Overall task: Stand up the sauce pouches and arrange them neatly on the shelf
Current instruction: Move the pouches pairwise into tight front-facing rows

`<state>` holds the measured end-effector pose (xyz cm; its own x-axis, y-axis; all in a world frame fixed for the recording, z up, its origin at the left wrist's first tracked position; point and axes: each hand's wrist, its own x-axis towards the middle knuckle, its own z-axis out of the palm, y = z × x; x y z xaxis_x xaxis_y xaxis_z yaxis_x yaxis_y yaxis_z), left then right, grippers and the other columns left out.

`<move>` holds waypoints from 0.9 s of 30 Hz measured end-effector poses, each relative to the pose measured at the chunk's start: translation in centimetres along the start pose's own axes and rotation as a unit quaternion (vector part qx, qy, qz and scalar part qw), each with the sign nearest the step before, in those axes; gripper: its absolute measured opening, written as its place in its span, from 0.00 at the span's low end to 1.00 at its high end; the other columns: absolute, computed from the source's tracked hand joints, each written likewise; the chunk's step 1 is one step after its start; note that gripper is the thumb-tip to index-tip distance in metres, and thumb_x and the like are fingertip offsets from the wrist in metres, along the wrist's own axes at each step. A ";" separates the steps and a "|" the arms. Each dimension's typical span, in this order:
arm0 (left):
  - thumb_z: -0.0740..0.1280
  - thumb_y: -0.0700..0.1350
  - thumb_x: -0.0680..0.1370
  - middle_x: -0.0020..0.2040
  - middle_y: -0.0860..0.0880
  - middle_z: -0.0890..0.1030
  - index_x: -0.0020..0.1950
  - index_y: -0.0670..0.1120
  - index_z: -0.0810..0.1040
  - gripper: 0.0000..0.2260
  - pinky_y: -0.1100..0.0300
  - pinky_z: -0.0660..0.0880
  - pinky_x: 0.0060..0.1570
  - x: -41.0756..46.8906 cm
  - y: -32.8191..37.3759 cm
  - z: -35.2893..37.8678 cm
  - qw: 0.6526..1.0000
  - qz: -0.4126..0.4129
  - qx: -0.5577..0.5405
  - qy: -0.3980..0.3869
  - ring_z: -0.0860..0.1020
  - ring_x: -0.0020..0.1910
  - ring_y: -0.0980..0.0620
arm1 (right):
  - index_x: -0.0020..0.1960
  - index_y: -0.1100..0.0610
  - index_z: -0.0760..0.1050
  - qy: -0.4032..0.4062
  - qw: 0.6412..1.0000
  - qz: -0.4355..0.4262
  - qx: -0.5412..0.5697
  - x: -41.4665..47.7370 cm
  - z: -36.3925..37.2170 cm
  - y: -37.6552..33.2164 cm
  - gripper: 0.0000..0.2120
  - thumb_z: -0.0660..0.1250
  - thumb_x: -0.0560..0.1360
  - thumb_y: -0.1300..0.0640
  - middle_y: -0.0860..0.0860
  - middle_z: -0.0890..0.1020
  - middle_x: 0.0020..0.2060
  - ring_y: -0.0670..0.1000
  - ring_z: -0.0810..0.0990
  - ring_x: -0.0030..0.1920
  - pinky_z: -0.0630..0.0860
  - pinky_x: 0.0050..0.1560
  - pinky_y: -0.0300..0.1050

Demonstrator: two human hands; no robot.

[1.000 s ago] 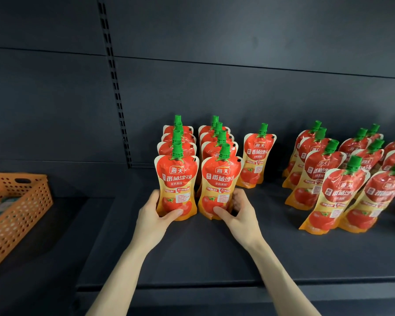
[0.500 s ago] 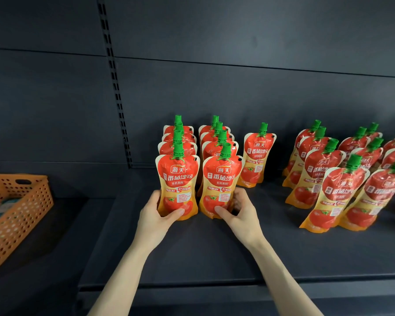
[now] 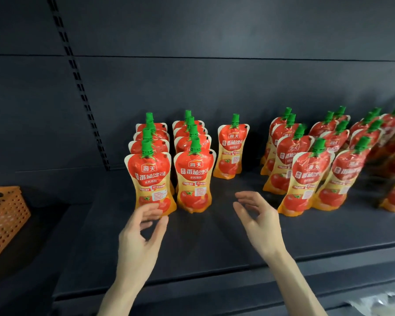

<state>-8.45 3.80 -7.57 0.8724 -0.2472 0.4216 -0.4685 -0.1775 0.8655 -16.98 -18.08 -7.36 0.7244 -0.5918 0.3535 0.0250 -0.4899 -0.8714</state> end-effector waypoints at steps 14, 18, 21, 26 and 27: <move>0.69 0.46 0.73 0.56 0.56 0.76 0.58 0.49 0.73 0.14 0.64 0.74 0.52 -0.8 11.7 21.7 0.996 0.059 -0.052 -0.043 0.74 0.56 0.61 | 0.52 0.51 0.78 0.046 0.996 -0.077 -0.020 3.9 -21.1 3.3 0.06 0.66 0.76 0.59 0.43 0.82 0.46 0.43 0.79 0.50 0.75 0.49 0.34; 0.72 0.49 0.71 0.58 0.58 0.72 0.60 0.54 0.67 0.22 0.67 0.67 0.54 -0.6 13.6 25.6 0.998 0.000 -0.067 -0.007 0.71 0.59 0.61 | 0.54 0.52 0.76 0.041 0.992 -0.111 -0.038 5.7 -24.5 4.5 0.09 0.67 0.76 0.61 0.44 0.78 0.53 0.47 0.76 0.54 0.73 0.50 0.33; 0.74 0.47 0.70 0.56 0.58 0.73 0.62 0.52 0.66 0.25 0.64 0.69 0.56 0.7 14.3 27.1 0.995 -0.036 -0.090 0.005 0.72 0.56 0.61 | 0.59 0.53 0.73 0.041 0.990 -0.124 -0.045 8.0 -25.6 5.0 0.13 0.68 0.75 0.59 0.47 0.74 0.58 0.50 0.72 0.61 0.72 0.60 0.42; 0.75 0.46 0.69 0.55 0.51 0.78 0.60 0.48 0.69 0.24 0.57 0.75 0.53 1.6 13.6 27.8 0.991 -0.086 -0.100 0.005 0.77 0.54 0.56 | 0.68 0.53 0.63 -0.038 0.998 -0.028 0.052 10.3 -24.7 6.0 0.28 0.72 0.72 0.55 0.48 0.74 0.63 0.47 0.75 0.61 0.75 0.58 0.40; 0.75 0.46 0.69 0.53 0.53 0.79 0.58 0.50 0.71 0.20 0.58 0.76 0.52 1.4 13.3 27.8 0.990 -0.096 -0.100 -0.020 0.77 0.53 0.57 | 0.68 0.54 0.63 -0.045 0.996 -0.013 0.072 10.5 -24.4 6.4 0.29 0.72 0.72 0.55 0.49 0.76 0.61 0.46 0.77 0.58 0.77 0.57 0.43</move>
<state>-17.34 -25.36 -2.94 0.9348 -0.2654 0.2363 -0.2537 -0.0331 0.9667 -26.05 -43.04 -0.90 0.7812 -0.5167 0.3504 0.1388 -0.4036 -0.9044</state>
